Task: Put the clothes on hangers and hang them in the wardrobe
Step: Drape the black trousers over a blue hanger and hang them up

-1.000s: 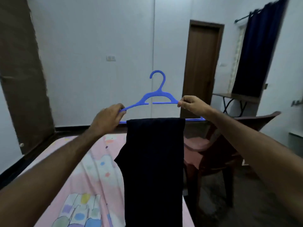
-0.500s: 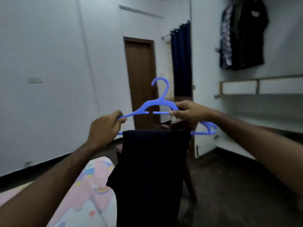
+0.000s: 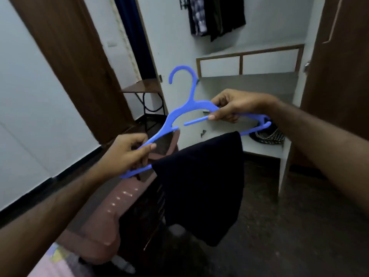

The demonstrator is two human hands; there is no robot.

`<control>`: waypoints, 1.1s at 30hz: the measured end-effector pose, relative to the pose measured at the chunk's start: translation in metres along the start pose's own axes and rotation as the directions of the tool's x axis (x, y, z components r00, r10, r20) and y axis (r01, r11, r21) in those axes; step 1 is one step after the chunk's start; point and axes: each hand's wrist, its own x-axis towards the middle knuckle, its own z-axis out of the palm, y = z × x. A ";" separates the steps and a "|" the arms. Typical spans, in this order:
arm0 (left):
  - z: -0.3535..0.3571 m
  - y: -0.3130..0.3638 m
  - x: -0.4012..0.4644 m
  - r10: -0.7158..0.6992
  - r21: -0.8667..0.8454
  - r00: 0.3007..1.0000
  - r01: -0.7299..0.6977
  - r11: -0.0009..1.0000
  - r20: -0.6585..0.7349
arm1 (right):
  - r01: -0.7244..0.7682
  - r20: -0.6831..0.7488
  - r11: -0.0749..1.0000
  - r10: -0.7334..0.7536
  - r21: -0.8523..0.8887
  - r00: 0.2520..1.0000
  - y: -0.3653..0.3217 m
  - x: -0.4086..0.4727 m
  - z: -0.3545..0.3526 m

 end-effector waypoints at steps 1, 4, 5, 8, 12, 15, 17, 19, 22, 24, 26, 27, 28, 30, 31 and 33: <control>-0.001 0.010 0.020 -0.023 -0.035 1.000 0.024 0.999 0.007 | -0.018 -0.031 0.999 0.016 -0.044 0.999 -0.006 0.003 -0.026; -0.012 0.046 0.087 -0.084 -0.116 0.996 0.080 0.990 -0.028 | -0.063 -0.149 0.978 0.034 -0.197 0.988 -0.034 0.011 -0.106; -0.019 0.060 0.110 -0.094 -0.136 0.994 0.087 0.987 -0.048 | -0.071 -0.210 0.968 0.020 -0.241 0.978 -0.043 0.014 -0.131; -0.056 0.100 0.169 -0.103 -0.157 0.991 0.089 0.984 -0.083 | -0.129 -0.434 0.920 -0.048 -0.369 0.900 -0.075 0.028 -0.185; -0.119 0.144 0.238 -0.054 -0.130 0.990 0.037 0.991 -0.131 | -0.196 -0.614 0.848 -0.178 -0.492 0.769 -0.113 0.041 -0.233; -0.159 0.166 0.282 0.003 -0.048 0.983 -0.012 0.999 -0.181 | -0.242 -0.668 0.750 -0.335 -0.616 0.665 -0.132 0.048 -0.251; -0.177 0.171 0.304 0.027 -0.014 0.972 -0.031 0.999 -0.231 | -0.253 -0.633 0.647 -0.463 -0.720 0.620 -0.140 0.052 -0.261; -0.193 0.174 0.325 0.048 -0.003 0.966 -0.051 0.999 -0.252 | -0.192 -0.487 0.513 -0.536 -0.837 0.689 -0.144 0.059 -0.269; -0.214 0.180 0.361 0.105 -0.010 0.960 -0.111 0.994 -0.260 | -0.130 -0.342 0.430 -0.460 -0.893 0.819 -0.149 0.080 -0.293; -0.223 0.187 0.388 0.147 0.017 0.951 -0.148 0.989 -0.271 | -0.161 -0.358 0.423 -0.443 -0.892 0.822 -0.156 0.099 -0.318; -0.229 0.195 0.418 0.164 0.040 0.947 -0.160 0.986 -0.275 | -0.217 -0.371 0.367 -0.426 -0.904 0.825 -0.163 0.115 -0.346; -0.232 0.198 0.435 0.166 0.064 0.949 -0.154 0.986 -0.269 | -0.249 -0.380 0.336 -0.415 -0.908 0.826 -0.167 0.122 -0.362; -0.234 0.200 0.452 0.162 0.091 0.952 -0.143 0.986 -0.261 | -0.280 -0.391 0.306 -0.407 -0.910 0.826 -0.169 0.129 -0.378; -0.240 0.199 0.490 0.156 0.106 0.956 -0.134 0.985 -0.247 | -0.328 -0.410 0.255 -0.420 -0.909 0.810 -0.169 0.145 -0.406; -0.241 0.196 0.508 0.152 0.089 0.959 -0.134 0.987 -0.241 | -0.347 -0.421 0.243 -0.425 -0.906 0.801 -0.166 0.154 -0.420; -0.250 0.188 0.548 0.147 0.058 0.960 -0.137 0.989 -0.237 | -0.389 -0.457 0.242 -0.434 -0.889 0.776 -0.163 0.175 -0.449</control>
